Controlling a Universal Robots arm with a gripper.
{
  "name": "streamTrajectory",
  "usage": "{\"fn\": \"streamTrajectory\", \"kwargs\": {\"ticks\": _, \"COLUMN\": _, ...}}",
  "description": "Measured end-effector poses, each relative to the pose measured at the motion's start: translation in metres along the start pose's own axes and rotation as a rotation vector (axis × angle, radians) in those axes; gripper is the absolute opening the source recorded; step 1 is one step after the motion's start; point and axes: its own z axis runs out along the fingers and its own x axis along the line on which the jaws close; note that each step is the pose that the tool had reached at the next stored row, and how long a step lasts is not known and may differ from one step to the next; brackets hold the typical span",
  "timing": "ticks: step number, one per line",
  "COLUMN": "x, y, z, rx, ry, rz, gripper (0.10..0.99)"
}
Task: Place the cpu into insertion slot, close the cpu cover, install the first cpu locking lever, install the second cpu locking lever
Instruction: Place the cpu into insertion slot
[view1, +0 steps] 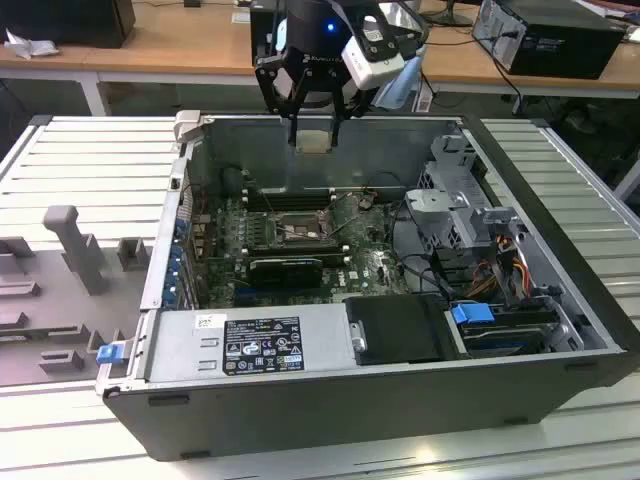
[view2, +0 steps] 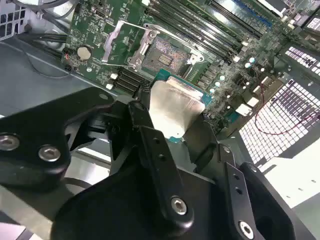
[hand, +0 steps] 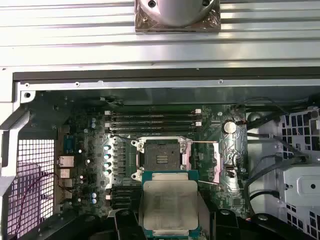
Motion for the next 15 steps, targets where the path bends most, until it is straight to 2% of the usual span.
{"fn": "streamTrajectory", "kwargs": {"ticks": 2, "x": 0.0001, "y": 0.0000, "z": 0.0001, "rx": -0.001, "ry": -0.0031, "rz": 0.035, "gripper": 0.529}}
{"fn": "streamTrajectory", "kwargs": {"ticks": 5, "x": 0.0001, "y": 0.0000, "z": 0.0002, "rx": -0.001, "ry": -0.0052, "rz": 0.059, "gripper": 0.529}}
{"fn": "streamTrajectory", "kwargs": {"ticks": 15, "x": 0.0001, "y": -0.0003, "z": 0.0022, "rx": -0.001, "ry": -0.0051, "rz": 0.071, "gripper": 0.529}}
